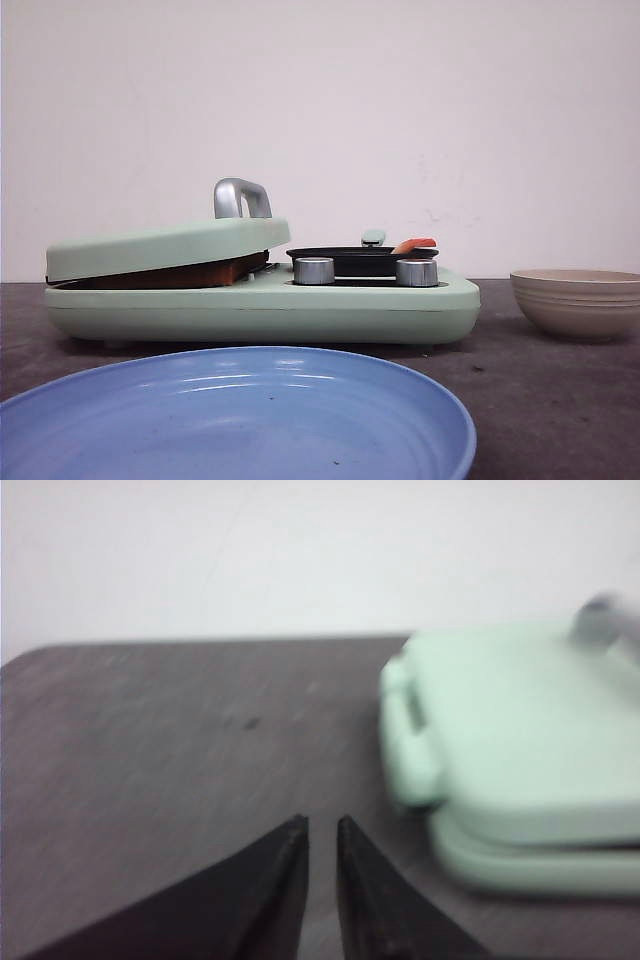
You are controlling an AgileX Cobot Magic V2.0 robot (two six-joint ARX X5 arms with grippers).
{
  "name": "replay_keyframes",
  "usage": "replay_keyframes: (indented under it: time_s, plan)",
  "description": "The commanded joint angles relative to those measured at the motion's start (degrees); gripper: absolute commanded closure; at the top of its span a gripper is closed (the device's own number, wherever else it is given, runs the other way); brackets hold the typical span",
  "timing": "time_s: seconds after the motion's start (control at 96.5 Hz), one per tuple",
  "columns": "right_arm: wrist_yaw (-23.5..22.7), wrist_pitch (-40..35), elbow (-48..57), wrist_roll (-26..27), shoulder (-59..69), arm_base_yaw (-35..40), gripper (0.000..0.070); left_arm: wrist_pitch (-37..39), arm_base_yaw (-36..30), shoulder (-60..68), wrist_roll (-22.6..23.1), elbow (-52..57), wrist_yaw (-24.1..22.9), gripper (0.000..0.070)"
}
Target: Make breakfast with bread and shrimp
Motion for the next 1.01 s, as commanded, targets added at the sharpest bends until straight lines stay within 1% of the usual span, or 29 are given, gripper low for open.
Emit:
replay_keyframes:
  time_s: [0.0, 0.114, 0.145, 0.186, 0.28, 0.311, 0.404, 0.435, 0.477, 0.58, 0.632, 0.995]
  plan:
    - [-0.1, 0.6, 0.1, 0.6, 0.1, 0.0, 0.0696, 0.8, 4.1, 0.0, 2.2, -1.5, 4.9, 0.0700]
    - [-0.1, 0.6, 0.1, 0.6, 0.1, 0.0, 0.0696, 3.0, 6.6, 0.0, 2.2, -4.9, 9.0, 0.0700]
    - [-0.1, 0.6, 0.1, 0.5, 0.1, 0.0, 0.0696, 2.2, 6.7, 0.0, 2.3, -4.9, 9.7, 0.0700]
    - [-0.1, 0.6, 0.1, 0.5, 0.1, 0.0, 0.0696, 2.6, 6.6, 0.0, 4.4, -4.9, 9.6, 0.0700]
    - [-0.1, 0.7, 0.1, 0.5, 0.1, 0.0, 0.0696, 2.5, 6.0, 0.0, 4.3, -4.9, 8.2, 0.0700]
    - [-0.1, 0.6, 0.1, 0.5, 0.1, 0.0, 0.0696, 2.4, 5.5, 0.0, 3.5, -4.9, 7.5, 0.0700]
    - [-0.1, 0.7, 0.1, 0.5, 0.1, 0.0, 0.0696, 2.1, 3.4, 0.0, -1.7, -4.9, 4.5, 0.0700]
    - [-0.1, 0.7, 0.1, 0.5, 0.1, 0.0, 0.0696, 2.1, 2.7, 0.0, -2.6, -4.9, 4.5, 0.0700]
    - [-0.1, 0.7, 0.1, 0.5, 0.1, 0.0, 0.0696, 2.1, 2.0, 0.0, -2.5, -4.9, 4.9, 0.0700]
    - [-0.1, 0.7, 0.1, 0.5, 0.1, 0.0, 0.0696, 2.5, 1.0, 0.0, -2.4, -4.9, 8.0, 0.0700]
    - [-0.1, 0.7, 0.1, 0.5, 0.1, 0.0, 0.0696, 2.5, 0.9, 0.0, -2.4, -4.9, 8.7, 0.0700]
    - [-0.1, 0.7, 0.1, 0.5, 0.1, 0.0, 0.0696, 2.5, 1.0, 0.0, -2.4, -4.9, 8.6, 0.0700]
